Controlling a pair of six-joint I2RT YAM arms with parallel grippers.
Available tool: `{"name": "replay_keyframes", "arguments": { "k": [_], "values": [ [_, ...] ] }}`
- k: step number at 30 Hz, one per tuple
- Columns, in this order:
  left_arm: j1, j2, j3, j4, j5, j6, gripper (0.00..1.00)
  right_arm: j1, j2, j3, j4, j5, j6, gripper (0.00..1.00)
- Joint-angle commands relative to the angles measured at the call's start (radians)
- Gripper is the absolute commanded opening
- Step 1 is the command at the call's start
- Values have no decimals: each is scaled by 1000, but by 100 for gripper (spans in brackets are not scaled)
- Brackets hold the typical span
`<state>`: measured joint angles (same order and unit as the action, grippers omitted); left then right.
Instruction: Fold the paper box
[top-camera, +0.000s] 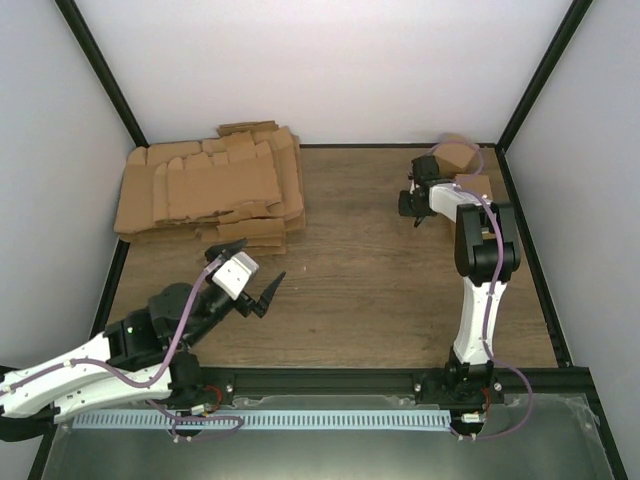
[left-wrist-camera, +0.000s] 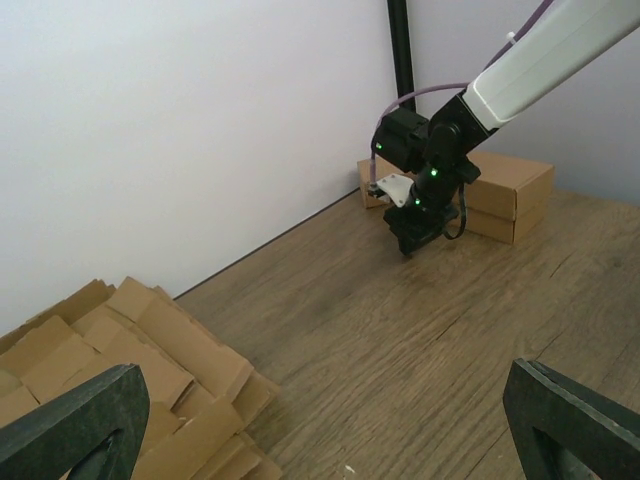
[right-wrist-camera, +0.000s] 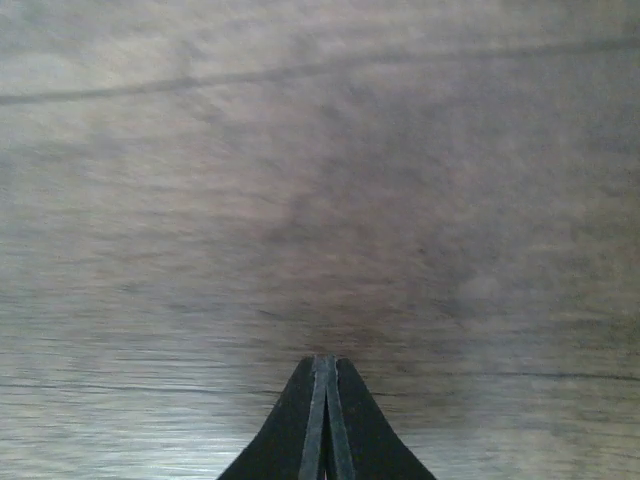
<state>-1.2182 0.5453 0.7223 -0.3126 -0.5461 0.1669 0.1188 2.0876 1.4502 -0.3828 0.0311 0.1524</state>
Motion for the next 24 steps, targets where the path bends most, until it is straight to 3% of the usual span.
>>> {"name": "replay_keyframes", "arguments": {
  "k": [1, 24],
  "values": [
    [-2, 8, -13, 9, -12, -6, 100, -45, 26, 57, -78, 51, -15, 1],
    [-2, 87, -3, 1, -43, -8, 100, -127, 35, 55, -169, 256, -91, 1]
  ]
}}
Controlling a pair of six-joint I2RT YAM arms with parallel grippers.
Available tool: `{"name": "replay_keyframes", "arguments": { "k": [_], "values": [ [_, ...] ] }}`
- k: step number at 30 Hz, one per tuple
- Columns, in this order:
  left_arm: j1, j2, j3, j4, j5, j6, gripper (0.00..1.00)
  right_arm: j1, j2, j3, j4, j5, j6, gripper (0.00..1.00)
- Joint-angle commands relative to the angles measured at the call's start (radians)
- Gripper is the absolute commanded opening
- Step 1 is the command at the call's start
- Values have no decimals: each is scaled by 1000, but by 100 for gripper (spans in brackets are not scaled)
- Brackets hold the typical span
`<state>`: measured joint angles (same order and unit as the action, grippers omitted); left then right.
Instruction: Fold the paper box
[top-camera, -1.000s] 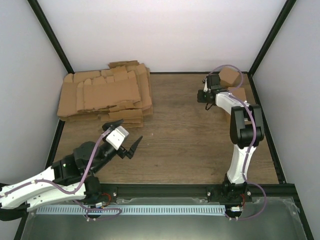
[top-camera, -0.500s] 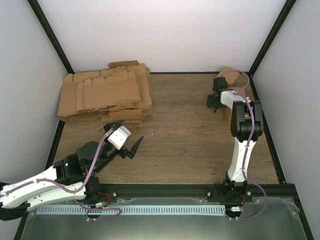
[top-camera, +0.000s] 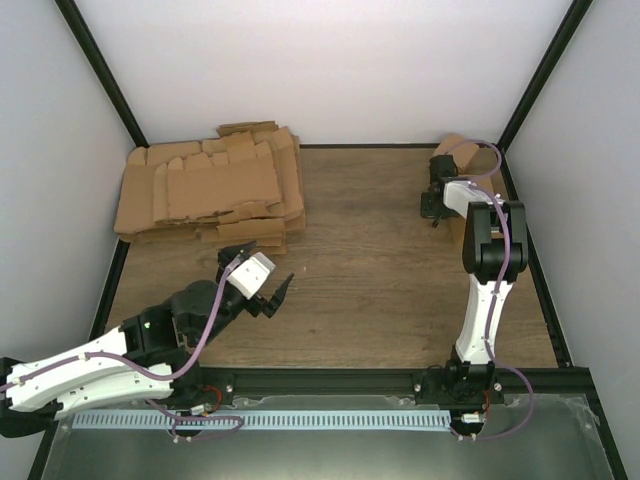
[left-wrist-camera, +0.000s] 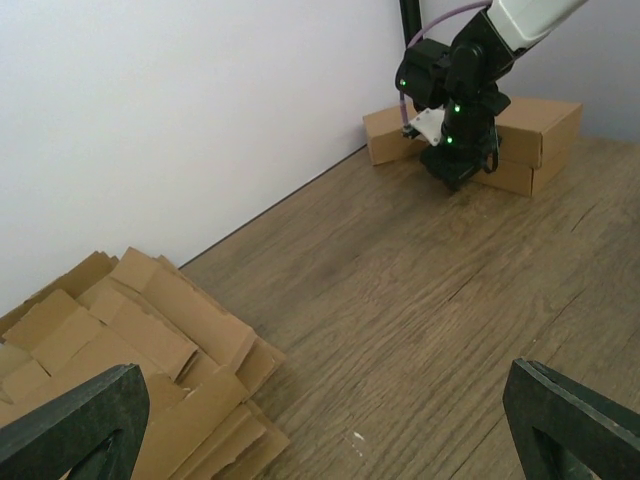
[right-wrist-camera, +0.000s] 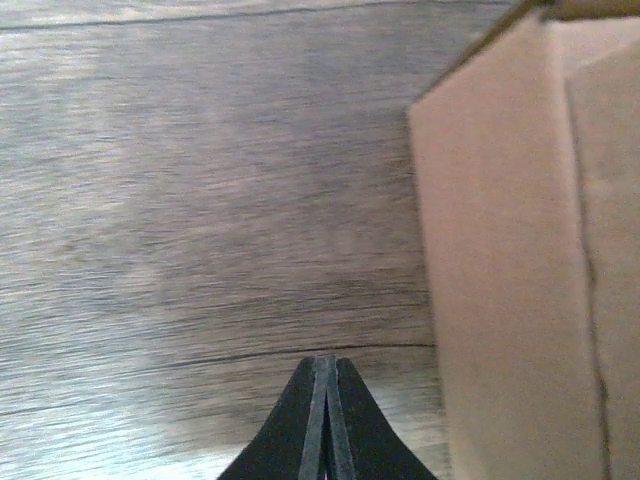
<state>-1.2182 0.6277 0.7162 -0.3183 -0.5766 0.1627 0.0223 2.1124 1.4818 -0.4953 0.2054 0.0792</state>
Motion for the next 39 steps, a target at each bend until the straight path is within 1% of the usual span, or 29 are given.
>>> {"name": "replay_keyframes", "arguments": {
  "k": [1, 15, 20, 25, 31, 35, 39],
  "values": [
    [-1, 3, 2, 9, -13, -4, 100, -34, 11, 22, -56, 94, -18, 1],
    [-1, 19, 7, 14, -44, -10, 100, -61, 41, 28, -27, 222, -42, 2],
    [0, 31, 12, 16, -52, -10, 100, -95, 51, 39, -14, 297, -45, 2],
    [7, 38, 14, 18, -53, -15, 100, -127, 70, 64, -2, 337, -65, 2],
    [19, 48, 15, 23, -51, -11, 100, -130, 108, 78, 18, 456, -81, 2],
    [23, 56, 19, 22, -46, -8, 100, -130, 118, 91, -11, 445, -66, 2],
    [27, 50, 17, 21, -42, -15, 100, -125, 71, 80, -31, 340, -54, 1]
  ]
}}
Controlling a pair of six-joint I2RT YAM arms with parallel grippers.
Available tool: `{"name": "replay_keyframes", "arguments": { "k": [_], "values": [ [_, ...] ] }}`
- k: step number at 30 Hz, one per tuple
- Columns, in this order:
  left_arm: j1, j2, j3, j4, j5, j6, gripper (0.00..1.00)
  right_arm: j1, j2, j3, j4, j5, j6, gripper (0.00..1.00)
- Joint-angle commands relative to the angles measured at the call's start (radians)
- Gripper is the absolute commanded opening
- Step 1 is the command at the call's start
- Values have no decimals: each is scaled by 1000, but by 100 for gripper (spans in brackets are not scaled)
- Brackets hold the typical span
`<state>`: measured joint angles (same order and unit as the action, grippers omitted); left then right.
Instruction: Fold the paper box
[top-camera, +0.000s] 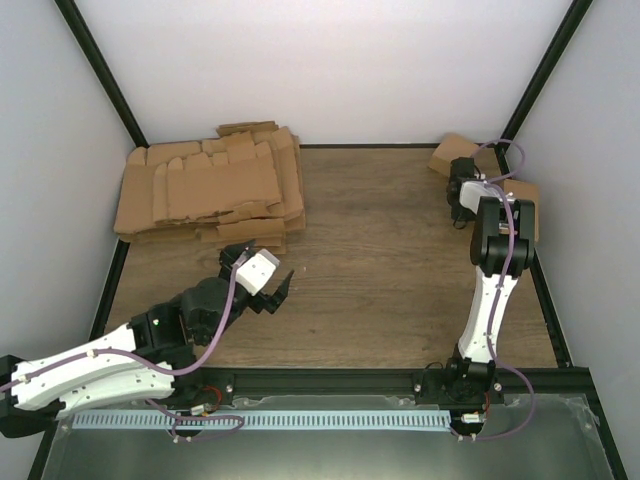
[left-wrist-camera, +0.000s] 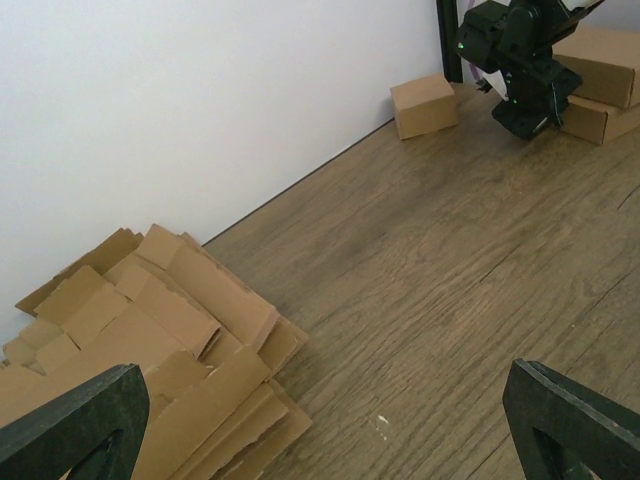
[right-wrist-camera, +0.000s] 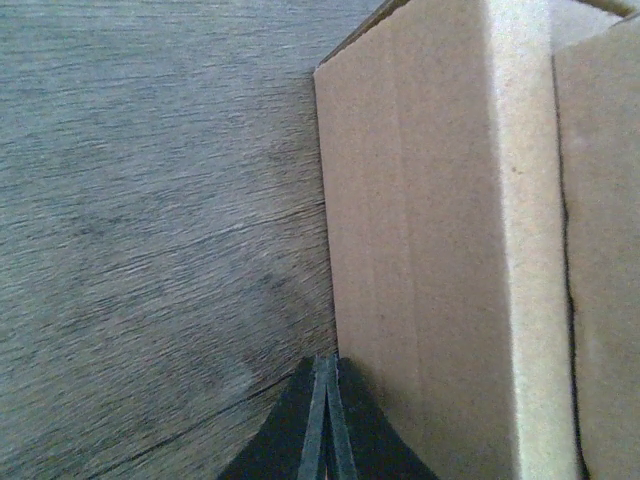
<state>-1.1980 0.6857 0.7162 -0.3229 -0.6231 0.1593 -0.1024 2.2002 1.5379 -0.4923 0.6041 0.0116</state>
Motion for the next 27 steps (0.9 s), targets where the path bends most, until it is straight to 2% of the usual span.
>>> {"name": "replay_keyframes", "arguments": {
  "k": [1, 13, 18, 27],
  "values": [
    [6, -14, 15, 25, 7, -11, 100, 2, -32, 17, -35, -75, 15, 2],
    [6, -73, 6, 17, 31, -19, 100, 67, -122, -53, -125, -91, 86, 4],
    [6, -82, 2, 21, 42, -21, 100, 65, -134, -134, -101, -4, 141, 9],
    [6, -77, 2, 27, 39, -14, 100, 27, -87, -106, -148, 99, 219, 8]
  ]
}}
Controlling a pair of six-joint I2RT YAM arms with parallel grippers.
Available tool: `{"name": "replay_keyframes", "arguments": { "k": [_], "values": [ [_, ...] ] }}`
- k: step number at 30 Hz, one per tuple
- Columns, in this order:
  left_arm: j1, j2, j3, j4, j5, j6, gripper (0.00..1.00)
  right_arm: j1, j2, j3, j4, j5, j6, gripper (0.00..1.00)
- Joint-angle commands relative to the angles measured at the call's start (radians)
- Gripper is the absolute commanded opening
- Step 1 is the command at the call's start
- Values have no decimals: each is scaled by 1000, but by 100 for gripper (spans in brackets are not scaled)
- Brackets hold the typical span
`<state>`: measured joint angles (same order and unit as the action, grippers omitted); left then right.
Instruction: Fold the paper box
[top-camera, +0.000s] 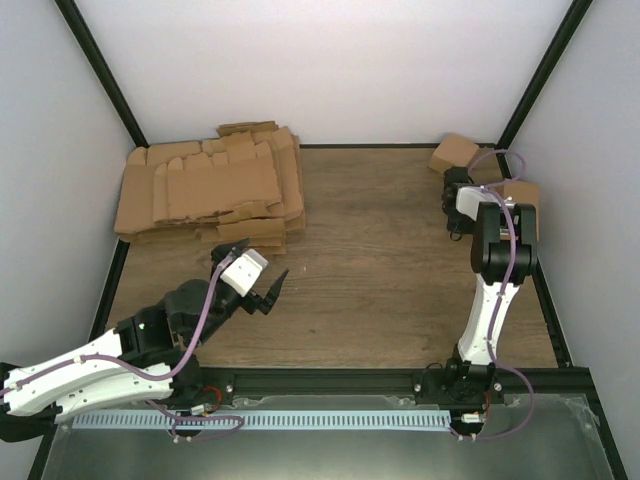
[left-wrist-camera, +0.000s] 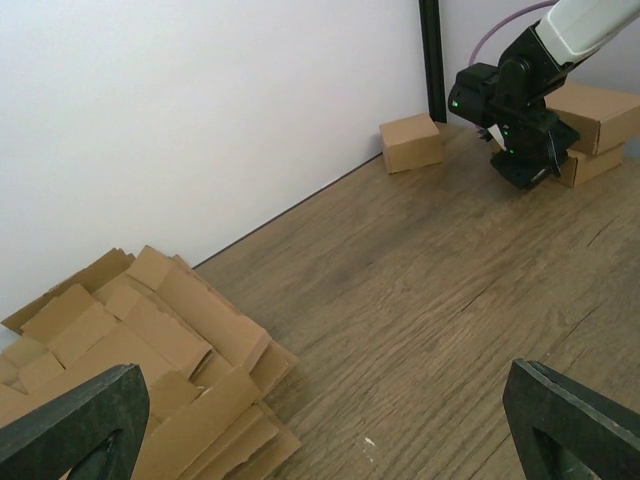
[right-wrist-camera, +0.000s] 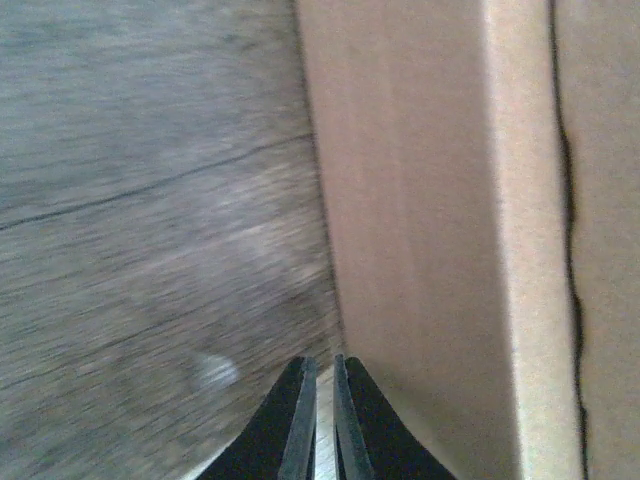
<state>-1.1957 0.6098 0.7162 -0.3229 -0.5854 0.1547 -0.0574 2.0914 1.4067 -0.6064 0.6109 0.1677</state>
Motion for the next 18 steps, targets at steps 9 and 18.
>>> {"name": "replay_keyframes", "arguments": {
  "k": [9, 18],
  "values": [
    [4, 8, 2, 28, -1, -7, 100, -13, 7, 43, -51, 65, 68, 7],
    [4, 3, 4, 28, 5, -7, 100, 70, -63, 30, -46, -3, 67, 7]
  ]
}}
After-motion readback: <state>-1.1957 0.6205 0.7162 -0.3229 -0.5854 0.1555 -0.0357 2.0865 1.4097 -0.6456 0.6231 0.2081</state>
